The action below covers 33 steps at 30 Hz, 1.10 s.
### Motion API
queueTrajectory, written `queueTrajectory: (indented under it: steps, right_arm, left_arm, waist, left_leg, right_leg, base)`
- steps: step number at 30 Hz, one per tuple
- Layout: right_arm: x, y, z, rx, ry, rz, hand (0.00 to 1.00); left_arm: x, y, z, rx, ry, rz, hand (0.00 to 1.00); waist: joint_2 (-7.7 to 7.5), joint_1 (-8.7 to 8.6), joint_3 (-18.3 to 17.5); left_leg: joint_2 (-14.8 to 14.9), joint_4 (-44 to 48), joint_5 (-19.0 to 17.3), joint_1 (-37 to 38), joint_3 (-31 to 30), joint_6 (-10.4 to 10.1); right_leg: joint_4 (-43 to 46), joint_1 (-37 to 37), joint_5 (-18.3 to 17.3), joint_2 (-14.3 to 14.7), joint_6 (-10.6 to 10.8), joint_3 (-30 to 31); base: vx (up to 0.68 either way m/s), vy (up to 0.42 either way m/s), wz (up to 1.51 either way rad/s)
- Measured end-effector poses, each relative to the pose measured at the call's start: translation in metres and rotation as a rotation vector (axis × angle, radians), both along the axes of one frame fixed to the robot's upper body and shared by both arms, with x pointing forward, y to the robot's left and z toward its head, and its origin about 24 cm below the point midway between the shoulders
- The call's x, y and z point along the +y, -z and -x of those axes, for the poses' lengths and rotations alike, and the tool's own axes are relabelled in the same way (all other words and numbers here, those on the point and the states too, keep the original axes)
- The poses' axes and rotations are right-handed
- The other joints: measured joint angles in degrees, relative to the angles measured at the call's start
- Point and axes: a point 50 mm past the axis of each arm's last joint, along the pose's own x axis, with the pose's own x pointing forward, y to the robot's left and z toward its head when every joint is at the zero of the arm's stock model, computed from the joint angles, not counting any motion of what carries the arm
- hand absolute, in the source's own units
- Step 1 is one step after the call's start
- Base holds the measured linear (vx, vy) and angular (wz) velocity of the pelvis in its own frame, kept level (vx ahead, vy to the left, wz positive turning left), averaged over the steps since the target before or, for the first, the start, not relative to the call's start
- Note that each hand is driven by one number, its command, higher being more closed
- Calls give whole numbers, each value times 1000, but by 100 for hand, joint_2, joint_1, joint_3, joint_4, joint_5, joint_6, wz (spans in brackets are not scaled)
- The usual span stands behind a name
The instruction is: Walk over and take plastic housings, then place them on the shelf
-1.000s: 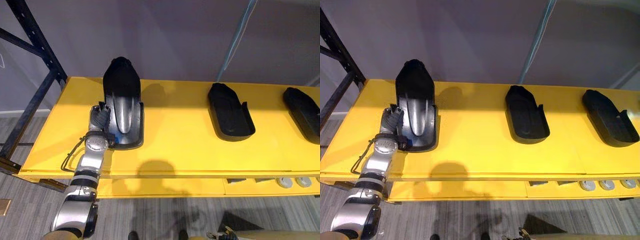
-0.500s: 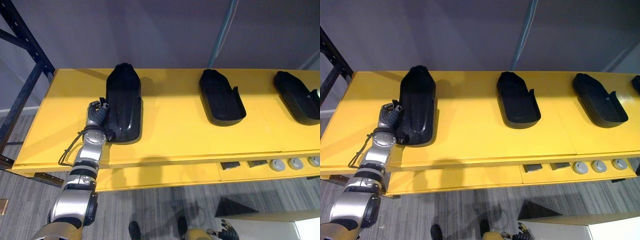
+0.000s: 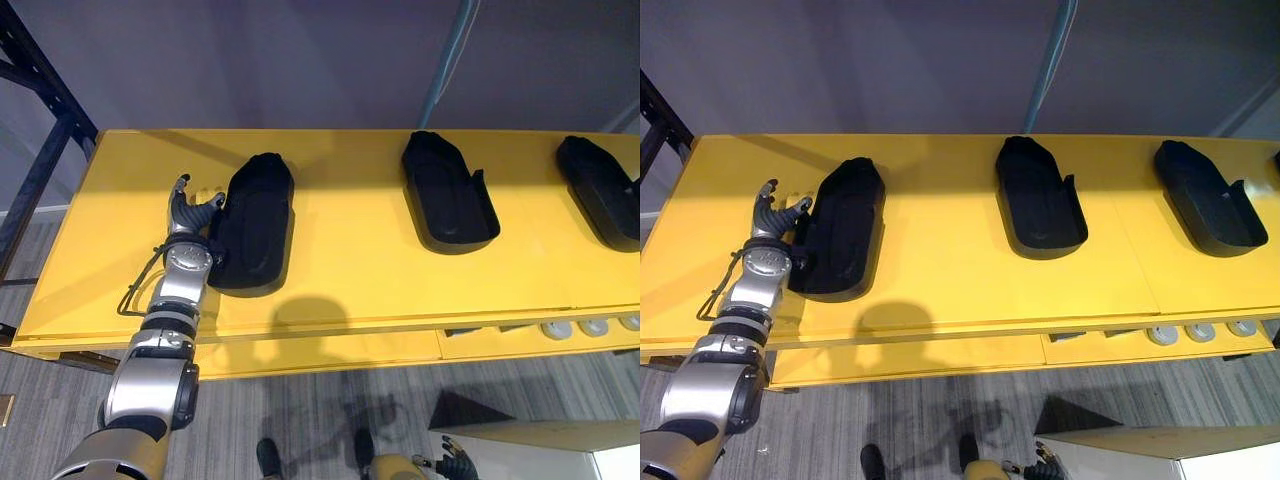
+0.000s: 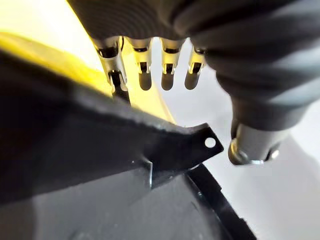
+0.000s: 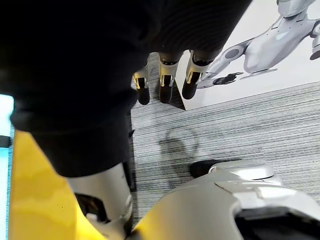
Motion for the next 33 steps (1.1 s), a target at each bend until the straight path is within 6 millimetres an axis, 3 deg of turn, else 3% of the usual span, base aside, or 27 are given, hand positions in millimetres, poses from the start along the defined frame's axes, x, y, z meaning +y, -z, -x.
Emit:
queueTrajectory:
  steps: [4, 7, 10, 14, 17, 18, 22, 27, 33]
  right_arm:
    - [0, -1, -1, -6, 2, -1, 0]
    - [-1, -1, -2, -5, -19, 7, 0]
    - [0, -1, -2, -5, -31, 8, 0]
    - [0, -1, -2, -2, -40, 11, 0]
    - [-1, 0, 0, 8, -41, 12, 0]
    - [-1, 0, 1, 10, -42, 11, 0]
    - [-2, 2, 4, 26, -44, 15, 0]
    - [-4, 2, 7, 41, -58, 26, 0]
    - [-3, 5, 18, 69, -67, 33, 0]
  left_arm:
    - [-13, -35, 3, -174, 40, -20, 0]
    - [-28, -60, 19, -361, 93, -17, 0]
    - [-41, -63, 34, -462, 142, 48, 0]
    - [-54, -56, 64, -556, 206, 120, 0]
    - [-60, -47, 88, -604, 239, 149, 0]
    - [-62, -42, 98, -606, 249, 160, 100]
    - [-75, -14, 126, -554, 291, 194, 100]
    - [-92, 38, 161, -350, 368, 236, 100]
    - [-103, 81, 180, -150, 426, 284, 100]
  waist:
    - [-12, 47, 50]
    - [-11, 112, 51]
    - [-8, 173, 53]
    - [-5, 196, 51]
    - [-3, 318, 49]
    - [0, 328, 45]
    - [26, 394, 25]
    - [112, 496, -127]
    - [88, 684, -330]
  left_leg:
    - [-1, -2, 2, 0, -40, 2]
    - [-3, -25, 5, 59, -45, 6]
    - [-2, -26, 12, 70, -89, 11]
    - [-15, -26, 17, 56, -220, 4]
    - [-13, -23, 22, 56, -227, -3]
    - [-14, -21, 25, 56, -254, -6]
    - [-15, -12, 33, 57, -330, -11]
    - [-6, -26, 70, 87, -380, 4]
    - [-5, -29, 76, 198, -391, 4]
  right_leg:
    - [25, 1, -1, -1, -1, -17]
    - [51, 43, -10, -3, 1, -17]
    - [51, 77, -26, -4, -9, -61]
    - [47, 144, -53, -25, 25, -160]
    - [43, 156, -52, -21, 25, -160]
    - [43, 170, -53, -20, 24, -166]
    - [43, 213, -54, -16, 24, -187]
    - [90, 258, -84, -10, 22, -276]
    - [109, 354, -168, -21, 94, -294]
  base:
    - [-59, 19, 3]
    - [-59, 17, 0]
    - [-38, 8, 7]
    - [-4, 12, 16]
    - [10, 5, 3]
    - [12, 7, 8]
    - [-10, 16, 11]
    - [-47, 6, 8]
    - [-59, 8, 3]
